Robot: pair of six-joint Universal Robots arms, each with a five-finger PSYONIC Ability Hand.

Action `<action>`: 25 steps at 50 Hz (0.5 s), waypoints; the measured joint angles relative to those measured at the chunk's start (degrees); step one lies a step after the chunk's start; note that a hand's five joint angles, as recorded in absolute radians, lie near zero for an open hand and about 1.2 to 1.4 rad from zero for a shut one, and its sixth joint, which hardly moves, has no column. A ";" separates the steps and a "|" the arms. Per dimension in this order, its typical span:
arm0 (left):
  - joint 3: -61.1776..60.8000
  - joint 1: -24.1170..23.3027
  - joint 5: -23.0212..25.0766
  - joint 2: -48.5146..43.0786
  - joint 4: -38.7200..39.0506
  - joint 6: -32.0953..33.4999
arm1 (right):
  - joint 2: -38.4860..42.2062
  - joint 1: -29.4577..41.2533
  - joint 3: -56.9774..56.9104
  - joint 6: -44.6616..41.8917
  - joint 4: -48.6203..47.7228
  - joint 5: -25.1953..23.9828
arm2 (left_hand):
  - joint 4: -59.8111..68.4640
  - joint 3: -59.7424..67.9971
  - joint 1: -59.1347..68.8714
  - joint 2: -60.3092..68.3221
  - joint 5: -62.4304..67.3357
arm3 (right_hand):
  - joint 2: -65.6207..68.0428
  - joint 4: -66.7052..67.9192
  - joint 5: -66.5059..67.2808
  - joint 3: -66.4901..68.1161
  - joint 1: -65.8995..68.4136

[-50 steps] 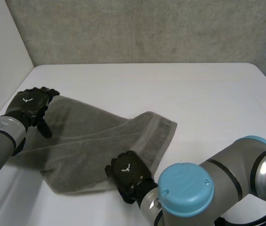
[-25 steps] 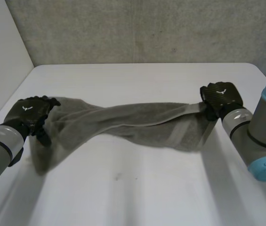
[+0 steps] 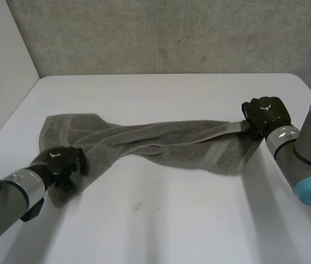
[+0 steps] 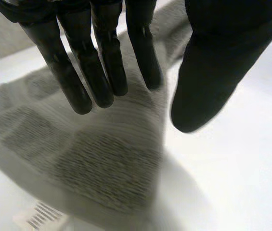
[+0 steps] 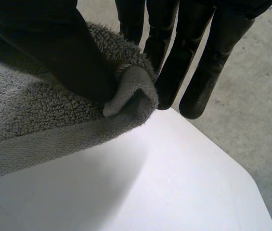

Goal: Fold the towel.

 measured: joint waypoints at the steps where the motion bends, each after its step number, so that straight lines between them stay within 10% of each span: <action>1: -0.25 -0.38 -0.10 -0.14 -0.24 0.00 | 0.18 -0.01 -0.04 -0.13 0.04 0.00 | -1.33 -2.52 -1.32 -2.54 -1.30 | 0.00 0.00 0.00 0.00 0.00; 25: 3.77 -1.46 -7.88 -10.69 7.25 0.92 | 0.39 0.69 0.64 -0.26 0.19 -0.10 | -14.99 -15.11 -13.39 -15.01 -15.02 | 0.00 0.00 0.01 0.00 0.00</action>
